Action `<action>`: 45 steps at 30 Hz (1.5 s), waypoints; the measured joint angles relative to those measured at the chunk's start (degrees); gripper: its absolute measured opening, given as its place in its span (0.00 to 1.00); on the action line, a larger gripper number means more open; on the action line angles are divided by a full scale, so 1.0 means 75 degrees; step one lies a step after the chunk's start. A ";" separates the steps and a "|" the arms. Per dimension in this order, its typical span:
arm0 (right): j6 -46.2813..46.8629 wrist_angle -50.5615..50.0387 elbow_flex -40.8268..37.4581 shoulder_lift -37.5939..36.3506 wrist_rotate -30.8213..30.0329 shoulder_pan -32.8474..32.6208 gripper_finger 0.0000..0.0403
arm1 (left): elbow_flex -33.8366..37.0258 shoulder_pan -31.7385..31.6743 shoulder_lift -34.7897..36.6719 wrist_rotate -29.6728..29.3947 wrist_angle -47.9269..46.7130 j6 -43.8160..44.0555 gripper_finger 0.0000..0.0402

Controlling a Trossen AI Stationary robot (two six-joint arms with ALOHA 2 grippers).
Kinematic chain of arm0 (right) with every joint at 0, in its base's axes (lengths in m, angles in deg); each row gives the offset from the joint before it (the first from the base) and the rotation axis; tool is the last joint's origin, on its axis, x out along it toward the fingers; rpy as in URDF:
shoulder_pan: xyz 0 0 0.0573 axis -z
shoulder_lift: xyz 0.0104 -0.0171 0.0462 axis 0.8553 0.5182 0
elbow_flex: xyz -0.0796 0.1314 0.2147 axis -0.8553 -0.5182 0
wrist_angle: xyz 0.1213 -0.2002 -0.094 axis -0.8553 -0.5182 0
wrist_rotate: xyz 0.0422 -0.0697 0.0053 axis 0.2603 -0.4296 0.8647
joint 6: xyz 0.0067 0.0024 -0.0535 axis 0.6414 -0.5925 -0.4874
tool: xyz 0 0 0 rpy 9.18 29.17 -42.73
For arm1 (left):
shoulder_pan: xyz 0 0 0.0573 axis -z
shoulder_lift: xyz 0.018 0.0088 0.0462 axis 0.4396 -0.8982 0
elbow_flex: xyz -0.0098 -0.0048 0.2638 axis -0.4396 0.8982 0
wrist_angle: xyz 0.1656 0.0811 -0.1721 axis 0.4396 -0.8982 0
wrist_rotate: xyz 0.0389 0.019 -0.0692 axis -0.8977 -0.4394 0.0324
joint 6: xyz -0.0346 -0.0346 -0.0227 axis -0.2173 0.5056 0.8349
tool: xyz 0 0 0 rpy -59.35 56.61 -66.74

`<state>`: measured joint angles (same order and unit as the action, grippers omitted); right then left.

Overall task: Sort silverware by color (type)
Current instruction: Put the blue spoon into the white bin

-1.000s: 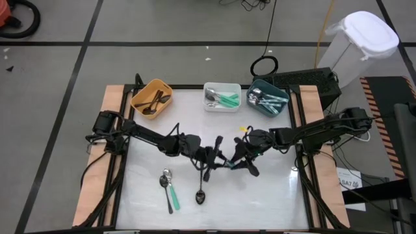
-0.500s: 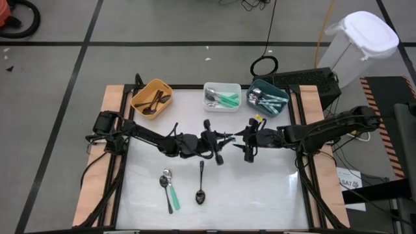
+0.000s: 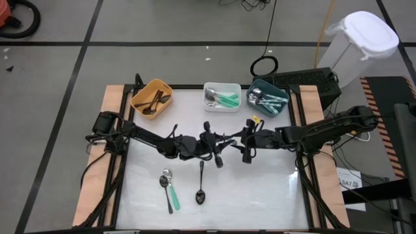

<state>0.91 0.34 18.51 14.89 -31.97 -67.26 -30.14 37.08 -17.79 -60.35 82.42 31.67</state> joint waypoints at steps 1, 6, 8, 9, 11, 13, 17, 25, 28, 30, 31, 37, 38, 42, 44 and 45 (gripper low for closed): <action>-0.0003 0.0039 0.0000 0.0000 0.0002 0.0000 0.46 | 0.0000 0.0000 0.0000 0.0000 -0.0006 -0.0003 0.10; -0.0005 0.0032 0.0000 0.0000 0.0027 0.0000 0.32 | 0.0000 -0.0002 0.0000 -0.0007 -0.0032 -0.0053 0.10; -0.0009 -0.0004 0.0000 0.0000 0.0034 0.0000 0.25 | -0.0001 -0.0015 0.0000 -0.0011 -0.0120 -0.0099 0.10; -0.0071 -0.0025 -0.0001 0.0001 0.0047 -0.0003 0.21 | -0.0007 -0.0022 0.0000 -0.0011 -0.0174 -0.0084 0.10; -0.0137 -0.0104 -0.0006 -0.0024 0.0045 -0.0003 0.19 | -0.0015 -0.0054 0.0000 0.0006 -0.0320 -0.0064 0.10; -0.0148 -0.0184 -0.0009 -0.0035 0.0031 -0.0003 0.19 | -0.0026 -0.0082 0.0006 0.0038 -0.0512 -0.0061 0.10; 0.0049 -0.0234 -0.0025 -0.0062 -0.0090 0.0033 0.19 | -0.0017 -0.0147 0.0023 -0.0026 -0.1406 0.0104 0.25; -0.0513 -0.0010 -0.0004 -0.0233 -0.0427 0.0762 0.19 | -0.0011 -0.0461 0.0617 -0.0440 -0.4293 0.0520 0.55; -0.0908 0.0051 0.0036 -0.0248 -0.0387 0.1409 0.19 | 0.0006 -0.0576 0.0886 -0.0428 -0.5495 0.0677 0.56; -0.1095 0.0040 0.0160 -0.0212 -0.0392 0.1885 0.19 | -0.0008 -0.0655 0.1080 -0.0428 -0.6057 0.0806 0.57; -0.1172 0.0045 0.0254 -0.0185 -0.0378 0.2121 0.19 | -0.0011 -0.0696 0.1179 -0.0423 -0.6412 0.0837 0.57; -0.1272 -0.0103 0.0971 0.0175 0.0781 0.3406 0.19 | 0.0003 -0.0962 0.1347 -0.0425 -0.7199 0.0653 0.57; -0.1328 -0.0211 0.1105 0.0241 0.0892 0.3567 0.19 | 0.0003 -0.1039 0.1352 -0.0425 -0.7155 0.0536 0.57; -0.1646 -0.0832 0.1659 0.0633 0.1046 0.4087 0.19 | 0.0368 -0.1479 0.1482 -0.0430 -0.6678 0.0085 0.57; -0.1813 -0.1145 0.1891 0.0834 0.1144 0.4289 0.19 | 0.0763 -0.1771 0.1613 -0.0315 -0.5962 -0.0120 0.57; -0.1908 -0.1259 0.1992 0.0932 0.1258 0.4390 0.19 | 0.1056 -0.1921 0.1755 -0.0113 -0.5668 -0.0222 0.57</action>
<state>-13.41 -9.10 33.45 21.88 -22.53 -34.34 -22.22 22.68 -4.62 -61.19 39.91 30.01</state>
